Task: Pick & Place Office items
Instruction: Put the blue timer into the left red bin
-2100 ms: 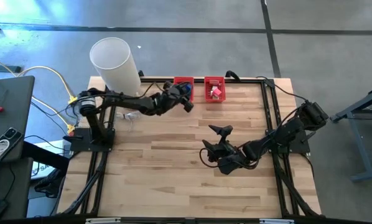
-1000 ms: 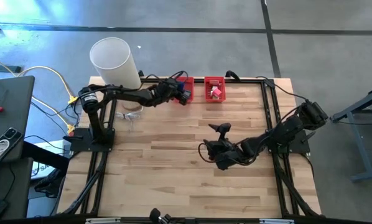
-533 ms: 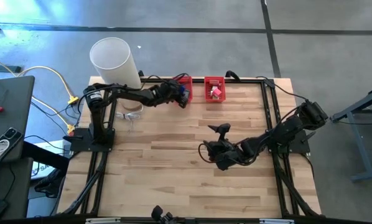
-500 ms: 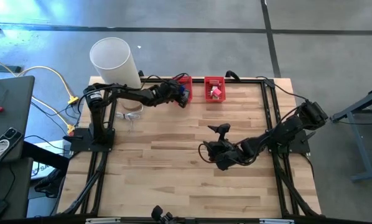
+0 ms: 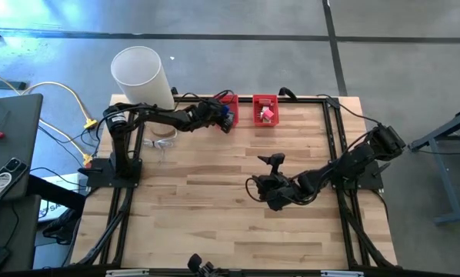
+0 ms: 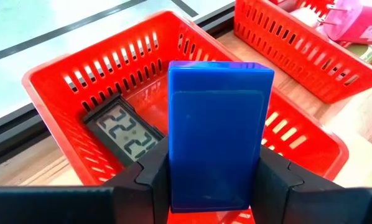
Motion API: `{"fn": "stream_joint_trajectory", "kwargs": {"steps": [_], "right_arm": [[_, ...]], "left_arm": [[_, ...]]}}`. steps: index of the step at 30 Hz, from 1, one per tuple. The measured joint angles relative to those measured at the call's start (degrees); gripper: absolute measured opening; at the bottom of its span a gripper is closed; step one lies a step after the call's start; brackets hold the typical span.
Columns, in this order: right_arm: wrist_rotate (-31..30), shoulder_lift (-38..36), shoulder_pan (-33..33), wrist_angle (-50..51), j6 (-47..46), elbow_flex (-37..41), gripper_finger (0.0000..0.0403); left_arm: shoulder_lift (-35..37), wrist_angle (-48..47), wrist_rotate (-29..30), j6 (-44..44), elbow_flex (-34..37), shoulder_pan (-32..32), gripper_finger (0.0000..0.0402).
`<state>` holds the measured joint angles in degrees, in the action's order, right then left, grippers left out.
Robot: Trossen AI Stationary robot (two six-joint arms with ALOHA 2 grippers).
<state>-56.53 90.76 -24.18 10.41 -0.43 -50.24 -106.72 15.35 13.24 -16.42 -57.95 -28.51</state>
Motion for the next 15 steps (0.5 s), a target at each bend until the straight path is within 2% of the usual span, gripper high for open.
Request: {"fn": "stream_joint_trajectory", "kwargs": {"steps": [2, 8, 15], "right_arm": [[0.00, 0.00, 0.00, -0.02, 0.02, 0.00, 0.0385], [0.00, 0.00, 0.00, 0.00, 0.05, 0.00, 0.0385], [0.00, 0.00, -0.01, -0.01, 0.02, 0.00, 0.0385]], "left_arm": [[0.00, 0.02, 0.02, -0.01, 0.00, 0.00, 0.0150], [0.00, 0.15, 0.12, -0.03, 0.00, 0.00, 0.0206], [0.00, 0.60, 0.11, 1.30, 0.00, 0.01, 0.0215]]}}
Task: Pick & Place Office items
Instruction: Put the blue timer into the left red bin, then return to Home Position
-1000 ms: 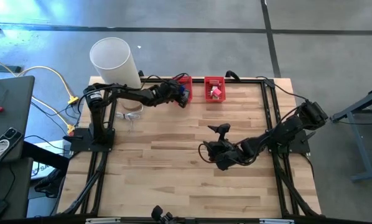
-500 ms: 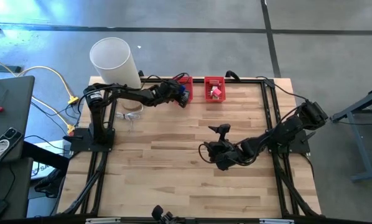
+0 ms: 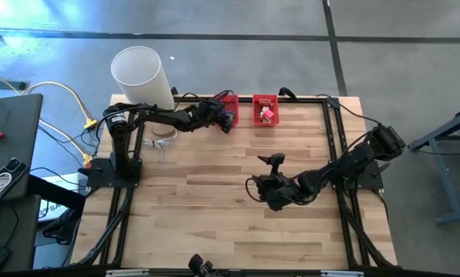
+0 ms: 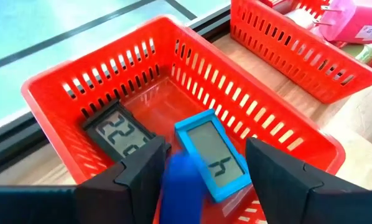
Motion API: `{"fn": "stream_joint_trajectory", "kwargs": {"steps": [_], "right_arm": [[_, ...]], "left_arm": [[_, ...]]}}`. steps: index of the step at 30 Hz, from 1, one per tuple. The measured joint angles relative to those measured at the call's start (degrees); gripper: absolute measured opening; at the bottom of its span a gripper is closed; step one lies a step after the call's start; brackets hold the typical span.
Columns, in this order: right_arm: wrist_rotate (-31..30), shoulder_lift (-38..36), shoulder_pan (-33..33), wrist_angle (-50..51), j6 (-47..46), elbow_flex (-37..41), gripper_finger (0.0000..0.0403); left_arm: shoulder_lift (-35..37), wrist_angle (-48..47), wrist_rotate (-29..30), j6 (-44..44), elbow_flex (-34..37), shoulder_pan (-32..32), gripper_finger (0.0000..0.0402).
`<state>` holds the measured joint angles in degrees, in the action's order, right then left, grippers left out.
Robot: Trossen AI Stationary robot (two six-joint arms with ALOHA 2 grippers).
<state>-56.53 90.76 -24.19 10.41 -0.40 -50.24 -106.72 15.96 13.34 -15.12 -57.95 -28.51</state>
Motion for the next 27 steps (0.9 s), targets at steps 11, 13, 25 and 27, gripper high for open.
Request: {"fn": "stream_joint_trajectory", "kwargs": {"steps": [11, 13, 25, 27], "right_arm": [[0.35, 0.00, 0.01, -0.01, -0.02, 0.00, 0.0385], [0.36, 0.00, 0.00, -0.01, -0.02, 0.00, 0.0385], [13.11, 0.37, 2.41, -3.76, -2.99, 0.00, 0.0385], [15.68, 0.37, 3.58, -3.84, -3.02, 0.00, 0.0385]], "left_arm": [[0.37, 0.76, 0.49, 7.54, -1.62, 2.34, 0.0217], [0.66, 0.86, 0.82, 9.16, -1.62, 2.92, 0.0217], [7.55, 0.67, 2.32, 16.03, -1.66, 10.44, 0.0218], [8.60, -0.36, 2.45, 16.75, -1.66, 11.96, 0.0218]]}}
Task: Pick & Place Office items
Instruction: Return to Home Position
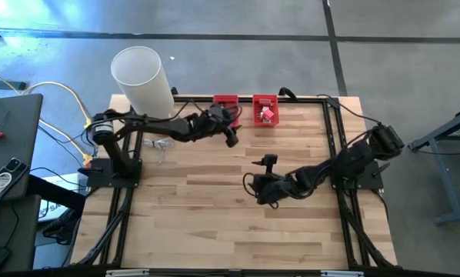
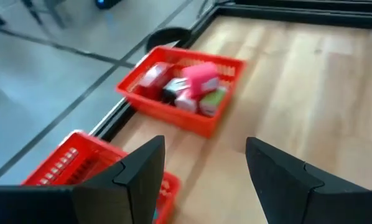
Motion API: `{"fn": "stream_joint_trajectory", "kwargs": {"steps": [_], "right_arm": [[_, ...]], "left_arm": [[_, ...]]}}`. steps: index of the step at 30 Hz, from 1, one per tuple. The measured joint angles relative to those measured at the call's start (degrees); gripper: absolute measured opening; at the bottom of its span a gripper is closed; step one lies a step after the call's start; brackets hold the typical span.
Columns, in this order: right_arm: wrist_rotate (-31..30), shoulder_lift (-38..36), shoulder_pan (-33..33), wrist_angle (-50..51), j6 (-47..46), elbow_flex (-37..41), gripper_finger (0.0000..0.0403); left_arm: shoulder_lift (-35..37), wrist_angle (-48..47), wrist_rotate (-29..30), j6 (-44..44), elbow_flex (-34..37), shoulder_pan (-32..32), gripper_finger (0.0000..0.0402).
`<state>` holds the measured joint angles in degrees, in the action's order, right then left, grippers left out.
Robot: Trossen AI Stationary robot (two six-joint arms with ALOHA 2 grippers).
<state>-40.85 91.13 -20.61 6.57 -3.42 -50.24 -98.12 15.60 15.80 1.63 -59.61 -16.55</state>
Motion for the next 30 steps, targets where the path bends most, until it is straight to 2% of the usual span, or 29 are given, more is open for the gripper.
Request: {"fn": "stream_joint_trajectory", "kwargs": {"steps": [6, 9, 14, 17, 21, 26, 30], "right_arm": [[6.90, 0.02, 2.94, -1.39, -3.63, 0.00, 0.0385], [8.34, 0.00, 3.13, -4.66, -3.53, 0.00, 0.0385], [5.50, 0.00, 2.73, -10.76, -1.00, 0.00, 0.0380], [4.11, -0.17, 2.02, -14.57, 0.11, 0.00, 0.0358], [3.50, -0.28, -0.05, -22.73, 3.37, 0.00, 0.0301], [2.43, -0.35, -1.99, -30.27, 9.47, 0.00, 0.0197], [2.20, -0.37, -2.87, -38.50, 14.11, 0.00, 0.0091]], "left_arm": [[3.55, -7.90, 0.02, 0.58, -0.01, 4.68, 0.0218], [5.67, -12.10, 0.02, 1.15, -0.01, 6.95, 0.0218], [10.10, -13.70, 0.55, 2.20, -0.02, 11.96, 0.0192], [12.92, -16.42, 4.60, 3.55, -0.02, 15.11, 0.0158], [16.69, -21.41, 8.95, 4.59, -0.02, 18.30, 0.0096], [20.76, -26.75, 10.97, 4.55, -0.02, 21.10, 0.0019], [23.69, -29.78, 11.41, 4.51, -0.02, 23.03, 0.0003]]}}
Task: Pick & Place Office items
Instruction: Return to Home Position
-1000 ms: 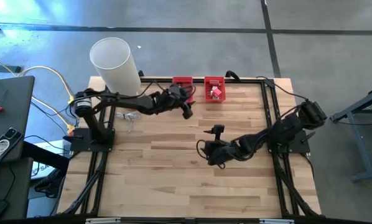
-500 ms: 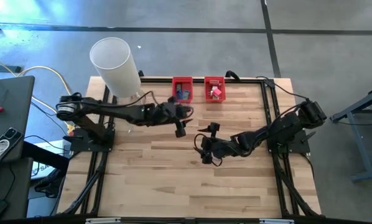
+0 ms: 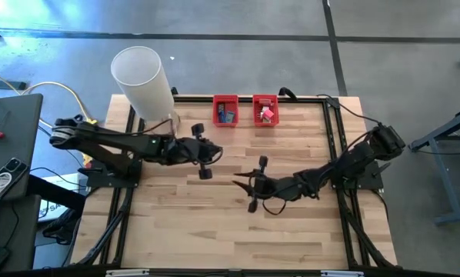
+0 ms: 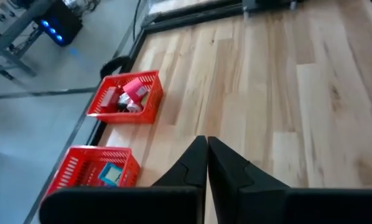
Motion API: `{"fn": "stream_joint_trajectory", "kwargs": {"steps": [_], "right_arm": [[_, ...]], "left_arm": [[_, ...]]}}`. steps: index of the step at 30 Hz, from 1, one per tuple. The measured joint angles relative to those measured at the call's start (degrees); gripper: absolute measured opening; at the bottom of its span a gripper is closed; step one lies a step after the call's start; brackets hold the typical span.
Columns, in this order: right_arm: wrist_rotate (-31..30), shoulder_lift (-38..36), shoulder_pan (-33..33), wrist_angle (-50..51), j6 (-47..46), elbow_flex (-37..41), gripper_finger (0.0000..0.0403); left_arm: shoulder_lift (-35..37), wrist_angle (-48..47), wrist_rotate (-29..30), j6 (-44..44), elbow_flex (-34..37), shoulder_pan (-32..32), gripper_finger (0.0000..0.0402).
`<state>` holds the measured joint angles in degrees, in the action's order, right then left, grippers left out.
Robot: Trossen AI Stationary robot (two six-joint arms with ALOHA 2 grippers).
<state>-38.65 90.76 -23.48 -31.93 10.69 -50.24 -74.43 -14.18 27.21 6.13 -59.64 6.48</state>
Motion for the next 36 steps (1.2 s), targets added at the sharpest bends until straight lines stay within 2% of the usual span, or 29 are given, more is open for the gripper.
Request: {"fn": "stream_joint_trajectory", "kwargs": {"steps": [2, 4, 12, 16, 19, 23, 27, 36], "right_arm": [[-0.01, -0.80, -0.74, -1.83, 3.80, 0.00, 0.0038], [0.00, -2.30, -1.44, -2.78, 6.27, -0.01, 0.0012], [-3.41, -12.01, -3.15, 5.50, 5.66, -0.07, 0.0003], [-3.38, -18.93, -3.43, 17.78, 5.27, -0.06, 0.0004], [-2.33, -25.44, -2.86, 27.29, 0.19, -0.04, 0.0003], [4.78, -33.77, -0.98, 37.93, -6.98, -0.04, 0.0004], [15.53, -40.27, 2.43, 46.42, -6.11, 0.07, 0.0003], [33.54, -51.73, 13.61, 48.79, -6.14, 4.98, 0.0004]], "left_arm": [[1.84, -0.58, 0.76, -0.02, 0.00, 0.90, 0.0002], [3.83, -1.76, 1.50, -0.14, 0.00, 1.91, 0.0001], [11.84, -6.50, 1.43, -1.80, 0.00, 4.97, 0.0001], [16.18, -10.58, 1.48, -2.88, 0.00, 5.62, 0.0001], [19.81, -14.40, 1.54, -4.96, 0.02, 5.64, 0.0001], [24.47, -18.15, 1.60, -6.47, 0.02, 5.66, 0.0001], [29.10, -19.45, 1.62, -5.63, 0.36, 5.40, 0.0001], [38.11, -21.45, 1.59, -5.93, 3.41, 1.88, 0.0001]]}}
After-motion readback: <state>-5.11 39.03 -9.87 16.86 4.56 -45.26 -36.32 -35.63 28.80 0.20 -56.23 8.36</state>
